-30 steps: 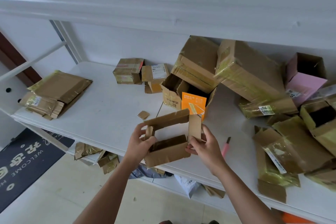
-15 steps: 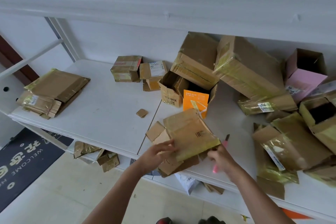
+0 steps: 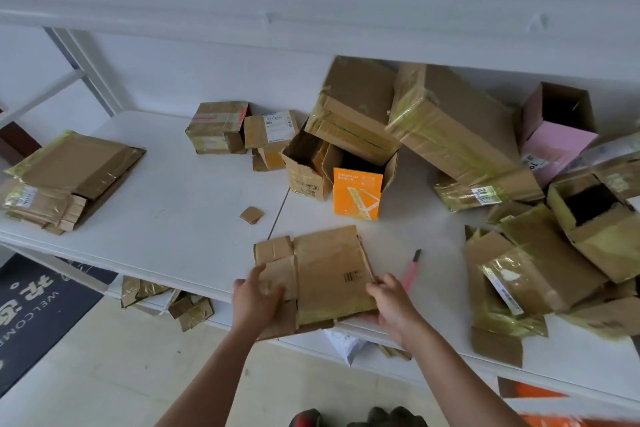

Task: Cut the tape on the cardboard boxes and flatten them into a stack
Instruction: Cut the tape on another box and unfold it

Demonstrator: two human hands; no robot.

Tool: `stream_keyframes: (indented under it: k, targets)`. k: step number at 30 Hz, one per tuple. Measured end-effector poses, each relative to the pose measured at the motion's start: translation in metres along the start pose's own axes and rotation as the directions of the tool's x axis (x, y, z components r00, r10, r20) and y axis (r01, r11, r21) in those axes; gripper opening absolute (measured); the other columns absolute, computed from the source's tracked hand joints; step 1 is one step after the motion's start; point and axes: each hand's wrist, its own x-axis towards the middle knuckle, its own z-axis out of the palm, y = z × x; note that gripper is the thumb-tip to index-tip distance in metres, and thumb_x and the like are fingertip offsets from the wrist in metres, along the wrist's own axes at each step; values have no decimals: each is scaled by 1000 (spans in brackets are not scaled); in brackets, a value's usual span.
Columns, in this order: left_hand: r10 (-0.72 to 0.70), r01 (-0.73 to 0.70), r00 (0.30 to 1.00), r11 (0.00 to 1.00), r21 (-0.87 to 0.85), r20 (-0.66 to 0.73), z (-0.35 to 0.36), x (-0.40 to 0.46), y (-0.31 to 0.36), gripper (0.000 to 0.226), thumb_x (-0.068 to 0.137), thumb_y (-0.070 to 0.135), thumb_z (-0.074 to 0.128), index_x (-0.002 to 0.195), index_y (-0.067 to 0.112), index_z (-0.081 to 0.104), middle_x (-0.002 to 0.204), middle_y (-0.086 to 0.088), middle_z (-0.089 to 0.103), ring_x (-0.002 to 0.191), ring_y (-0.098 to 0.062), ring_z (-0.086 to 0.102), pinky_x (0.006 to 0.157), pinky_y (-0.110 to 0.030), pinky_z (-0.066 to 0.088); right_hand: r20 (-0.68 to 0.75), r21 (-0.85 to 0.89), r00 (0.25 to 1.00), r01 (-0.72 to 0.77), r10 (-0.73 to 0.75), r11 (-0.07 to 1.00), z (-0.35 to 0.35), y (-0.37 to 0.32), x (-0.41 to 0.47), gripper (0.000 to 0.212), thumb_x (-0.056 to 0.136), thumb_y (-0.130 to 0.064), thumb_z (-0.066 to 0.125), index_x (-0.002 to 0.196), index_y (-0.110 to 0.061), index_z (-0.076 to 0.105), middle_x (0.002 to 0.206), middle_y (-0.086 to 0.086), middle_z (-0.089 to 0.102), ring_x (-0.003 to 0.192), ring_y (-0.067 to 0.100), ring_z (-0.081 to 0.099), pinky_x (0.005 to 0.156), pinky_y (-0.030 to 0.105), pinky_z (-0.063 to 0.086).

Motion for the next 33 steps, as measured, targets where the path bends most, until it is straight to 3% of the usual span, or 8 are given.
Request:
stream_keyframes:
  k: [3, 6, 10, 13, 17, 20, 28, 33]
  targets:
    - [14, -16, 999, 998, 55, 44, -10, 9, -9, 53, 89, 17, 68, 138, 17, 50, 126, -12, 43, 75, -5, 45, 89, -26, 40, -145, -556, 946, 165, -291, 814, 17, -3, 1, 26, 93, -12, 53, 118, -6, 51, 105, 6, 56, 96, 21, 57, 78, 29, 49]
    - [64, -66, 997, 996, 65, 34, -9, 11, -19, 57, 88, 1, 60, 140, 21, 50, 125, -8, 36, 99, -25, 52, 97, -33, 44, -27, -806, 790, 345, -612, 481, 32, -9, 5, 55, 93, -17, 58, 144, -10, 38, 138, 9, 43, 129, 25, 39, 98, 31, 43]
    - [48, -61, 997, 975, 216, 62, -3, 11, -22, 62, 93, 6, 52, 146, 37, 41, 153, -3, 20, 126, -34, 33, 107, -41, 34, 335, -827, 811, 497, -480, 263, 52, -15, 26, 67, 103, -40, 42, 158, -20, 9, 166, 2, -5, 152, 26, -5, 124, 39, 9]
    - [106, -100, 994, 866, 490, 15, -3, 15, -14, 63, 98, 11, 47, 146, 48, 33, 163, 12, 4, 142, -29, 17, 114, -44, 22, 377, -882, 866, 444, -327, 158, 58, -2, 41, 76, 101, -55, 32, 158, -23, -6, 161, 7, -28, 147, 27, -29, 122, 44, -5]
    - [136, -231, 966, 835, 498, 220, -12, 36, -14, 74, 96, 16, 56, 155, 39, 17, 164, 13, -8, 152, -19, -10, 121, -51, -4, 373, -913, 904, 398, -208, 93, 61, 7, 49, 104, 79, -84, 16, 153, -21, -22, 152, 7, -43, 134, 22, -43, 119, 47, -13]
    - [150, -297, 928, 851, 433, 341, -21, 46, -23, 77, 96, 19, 58, 157, 34, 14, 165, 10, -6, 152, -16, -7, 121, -54, -1, 394, -912, 908, 405, -143, 59, 59, 3, 52, 116, 74, -89, 27, 148, -19, -30, 145, 8, -50, 135, 28, -44, 119, 50, -14]
    - [211, -331, 936, 800, 501, 282, -20, 47, -29, 71, 100, 26, 52, 156, 38, 11, 165, 12, -5, 152, -15, -5, 121, -53, -2, 320, -936, 935, 337, -155, 98, 68, 1, 49, 118, 78, -83, 44, 150, -23, -29, 146, 6, -49, 140, 27, -40, 120, 49, -10]
    - [322, -391, 920, 776, 495, 222, -13, 45, -10, 61, 100, 13, 43, 155, 30, 23, 165, 5, -3, 152, -15, -4, 123, -43, -2, 86, -939, 901, 216, -425, 267, 94, 2, 46, 96, 90, -69, 42, 156, -22, -10, 161, 11, -25, 151, 29, -16, 122, 44, 5]
